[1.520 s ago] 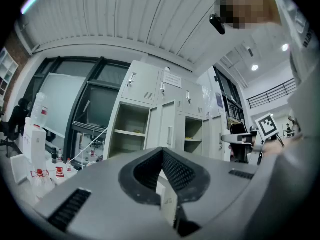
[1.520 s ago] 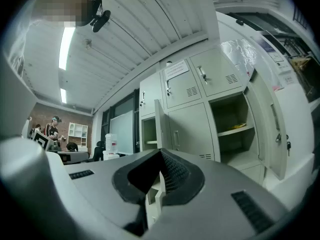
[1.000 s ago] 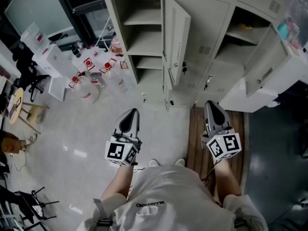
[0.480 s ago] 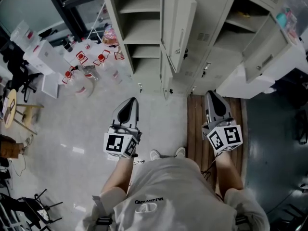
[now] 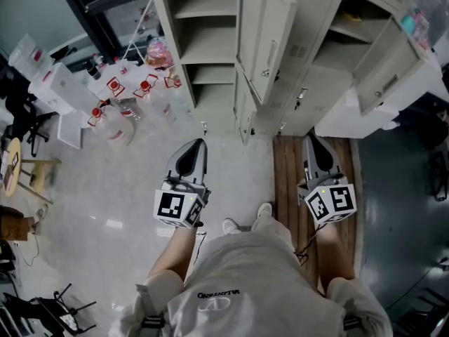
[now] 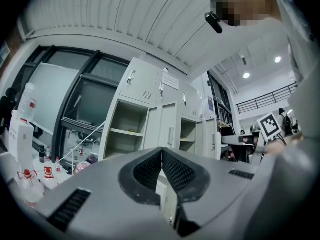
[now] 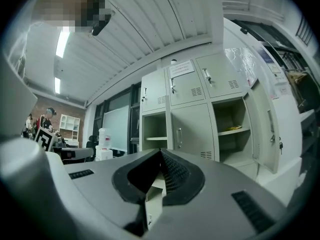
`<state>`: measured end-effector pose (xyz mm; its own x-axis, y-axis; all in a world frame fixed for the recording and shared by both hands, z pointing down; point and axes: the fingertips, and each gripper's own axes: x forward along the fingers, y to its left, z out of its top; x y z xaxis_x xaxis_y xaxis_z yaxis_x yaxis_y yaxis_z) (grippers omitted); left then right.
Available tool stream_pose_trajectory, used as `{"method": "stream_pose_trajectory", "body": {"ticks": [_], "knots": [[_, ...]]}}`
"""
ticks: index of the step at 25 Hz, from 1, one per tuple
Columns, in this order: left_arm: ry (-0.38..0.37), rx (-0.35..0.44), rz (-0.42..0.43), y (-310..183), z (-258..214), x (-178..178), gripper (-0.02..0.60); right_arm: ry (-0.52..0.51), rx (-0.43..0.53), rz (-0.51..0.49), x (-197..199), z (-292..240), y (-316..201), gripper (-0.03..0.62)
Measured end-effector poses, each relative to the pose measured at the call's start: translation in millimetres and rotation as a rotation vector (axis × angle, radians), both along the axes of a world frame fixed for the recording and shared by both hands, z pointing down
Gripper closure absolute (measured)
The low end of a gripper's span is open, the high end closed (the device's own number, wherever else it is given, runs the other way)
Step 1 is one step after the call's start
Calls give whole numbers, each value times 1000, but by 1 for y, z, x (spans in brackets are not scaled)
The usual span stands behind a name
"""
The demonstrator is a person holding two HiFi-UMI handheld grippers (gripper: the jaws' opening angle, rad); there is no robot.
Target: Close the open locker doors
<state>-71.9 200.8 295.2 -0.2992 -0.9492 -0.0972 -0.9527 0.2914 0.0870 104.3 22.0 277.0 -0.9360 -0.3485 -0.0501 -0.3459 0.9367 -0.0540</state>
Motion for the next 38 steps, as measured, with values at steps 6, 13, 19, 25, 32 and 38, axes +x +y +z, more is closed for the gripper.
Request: {"method": "stream_pose_trajectory", "body": {"ticks": [6,13,19,25,32,38], "knots": [[-2,17,5,-8,-3,-3,580,-13,9,7,-4,-5,-3,582],[-10,17,11,-24,-6,1,580,-22,5,-17,-14,-3,-10,574],[-23,13,15,-38,-12,-2,580,-56,6,-37,-28,-12,-24,571],[-16,1,16,-62,-9,-7,580,-64,-10,-61,-42,-11,-48,563],[-19,-10,18,-93,-8,-17,580,-58,-23,-120,-70,-6,-75,548],[-32,-18,17,-126,-9,-25,580,-82,-17,-190,-94,-9,-102,539]]}}
